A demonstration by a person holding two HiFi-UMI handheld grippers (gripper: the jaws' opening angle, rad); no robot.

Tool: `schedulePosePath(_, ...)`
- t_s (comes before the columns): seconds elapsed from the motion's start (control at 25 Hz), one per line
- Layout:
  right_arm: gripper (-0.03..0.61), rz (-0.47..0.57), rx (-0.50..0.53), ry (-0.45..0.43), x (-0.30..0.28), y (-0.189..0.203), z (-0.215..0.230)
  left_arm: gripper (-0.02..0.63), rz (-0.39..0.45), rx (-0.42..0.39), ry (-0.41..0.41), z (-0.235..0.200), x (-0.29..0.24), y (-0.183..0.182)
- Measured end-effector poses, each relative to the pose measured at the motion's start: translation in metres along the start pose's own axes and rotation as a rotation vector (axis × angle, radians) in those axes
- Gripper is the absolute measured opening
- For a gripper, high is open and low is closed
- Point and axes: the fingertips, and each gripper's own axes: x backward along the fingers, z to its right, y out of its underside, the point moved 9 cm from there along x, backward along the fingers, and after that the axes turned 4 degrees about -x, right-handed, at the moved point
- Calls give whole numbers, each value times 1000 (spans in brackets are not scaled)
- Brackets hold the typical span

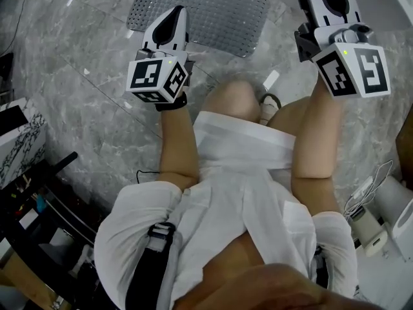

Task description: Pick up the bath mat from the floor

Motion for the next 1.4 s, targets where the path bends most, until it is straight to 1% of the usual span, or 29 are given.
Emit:
schedulePosePath(0.16, 45, 2, -12, 12, 5, -3, 7, 18, -70, -15, 63, 10, -27, 20)
schedulePosePath(0.28, 74, -13, -11, 13, 8, 0, 12, 18, -132, -42, 110, 17, -50, 38)
schedulePosePath(0.36, 80, -20, -1, 20, 10, 0, 13, 18, -172, -55, 133, 20, -65, 51)
schedulePosePath(0.64, 86, -39, 10, 39, 20, 1, 22, 18, -325, -92, 219, 37, -109, 105)
schedulePosePath(0.76, 89, -36, 4, 42, 23, -2, 27, 18, -382, -114, 244, 44, -122, 123)
schedulePosePath(0.84, 91, -36, -3, 46, 26, -2, 31, 18, -420, -118, 274, 50, -132, 136)
schedulePosePath(0.96, 95, -42, -8, 50, 27, 0, 36, 19, -493, -127, 325, 59, -146, 159)
schedulePosePath(1.12, 101, -66, -2, 58, 31, 3, 41, 20, -590, -156, 366, 70, -162, 192)
schedulePosePath(1.2, 103, -70, -1, 64, 34, 3, 44, 31, -641, -155, 384, 75, -169, 209)
schedulePosePath(1.28, 106, -74, 2, 68, 36, 3, 46, 88, -696, -134, 401, 80, -175, 227)
schedulePosePath(1.4, 106, -88, 18, 65, 38, 4, 46, 91, -778, -108, 418, 89, -181, 250)
